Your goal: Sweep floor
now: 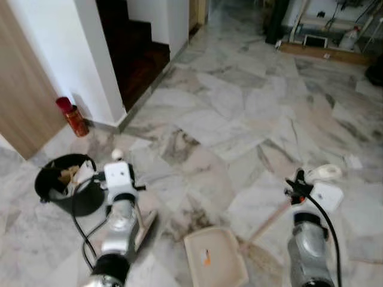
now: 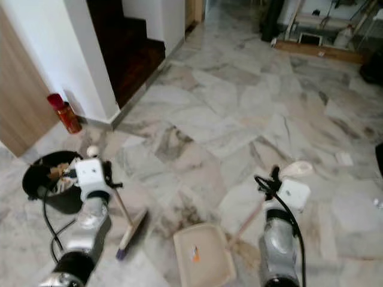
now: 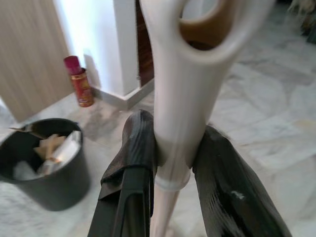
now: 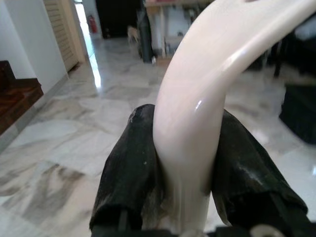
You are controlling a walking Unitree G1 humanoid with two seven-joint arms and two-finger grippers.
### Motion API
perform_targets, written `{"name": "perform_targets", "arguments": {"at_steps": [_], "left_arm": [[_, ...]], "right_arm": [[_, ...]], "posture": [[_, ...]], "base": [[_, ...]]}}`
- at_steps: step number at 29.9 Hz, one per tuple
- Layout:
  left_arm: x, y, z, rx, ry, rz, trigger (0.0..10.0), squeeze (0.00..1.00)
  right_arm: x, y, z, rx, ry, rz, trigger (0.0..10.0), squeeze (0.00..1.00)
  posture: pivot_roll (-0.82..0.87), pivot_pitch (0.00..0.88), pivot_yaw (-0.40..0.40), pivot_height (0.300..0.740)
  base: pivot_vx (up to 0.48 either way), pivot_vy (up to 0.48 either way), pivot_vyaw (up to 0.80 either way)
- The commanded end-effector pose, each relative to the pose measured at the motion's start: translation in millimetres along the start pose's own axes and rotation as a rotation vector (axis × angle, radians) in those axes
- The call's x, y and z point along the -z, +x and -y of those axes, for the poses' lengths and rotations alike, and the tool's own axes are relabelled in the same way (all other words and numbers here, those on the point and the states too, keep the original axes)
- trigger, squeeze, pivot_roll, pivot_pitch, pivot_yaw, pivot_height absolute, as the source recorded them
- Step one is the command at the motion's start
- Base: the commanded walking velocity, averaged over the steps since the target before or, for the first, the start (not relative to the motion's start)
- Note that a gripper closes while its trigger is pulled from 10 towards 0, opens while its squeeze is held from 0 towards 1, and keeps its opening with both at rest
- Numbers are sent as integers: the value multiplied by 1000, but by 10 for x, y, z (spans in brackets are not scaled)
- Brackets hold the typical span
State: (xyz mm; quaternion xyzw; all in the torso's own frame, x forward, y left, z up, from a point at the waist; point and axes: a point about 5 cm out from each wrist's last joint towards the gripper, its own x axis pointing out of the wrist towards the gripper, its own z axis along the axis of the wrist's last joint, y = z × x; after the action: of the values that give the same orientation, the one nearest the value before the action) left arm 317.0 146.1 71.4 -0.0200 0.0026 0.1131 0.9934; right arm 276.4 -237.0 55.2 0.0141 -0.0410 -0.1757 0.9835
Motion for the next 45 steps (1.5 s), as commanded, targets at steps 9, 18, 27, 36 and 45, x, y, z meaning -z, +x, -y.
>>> {"name": "perform_targets", "arguments": {"at_steps": [9, 18, 27, 36, 45], "left_arm": [[-162, -22, 91, 46, 50, 139, 10000, 0], [-300, 68, -143, -15, 79, 204, 10000, 0], [-269, 26, -424, -40, 156, 192, 10000, 0], [-187, -49, -761, -127, 192, 154, 10000, 0], [-131, -94, -635, -122, 136, 138, 10000, 0]], "right_arm": [[-91, 48, 62, -49, -22, 40, 10000, 0], [-62, 44, -108, -102, 35, 26, 10000, 0], [-70, 101, -467, -212, 128, -2, 10000, 0], [-44, 100, -613, -283, 131, -23, 10000, 0], [-4, 90, -677, -356, 127, -53, 10000, 0]], "posture": [[-93, 22, -51, 740], [-60, 0, -30, 740], [-19, 0, 15, 740], [-1, 0, -1, 740], [34, 0, -58, 740]], "base": [[0, -315, 0], [0, -89, 0], [0, 0, 0], [0, 0, 0], [0, 0, 0]]}}
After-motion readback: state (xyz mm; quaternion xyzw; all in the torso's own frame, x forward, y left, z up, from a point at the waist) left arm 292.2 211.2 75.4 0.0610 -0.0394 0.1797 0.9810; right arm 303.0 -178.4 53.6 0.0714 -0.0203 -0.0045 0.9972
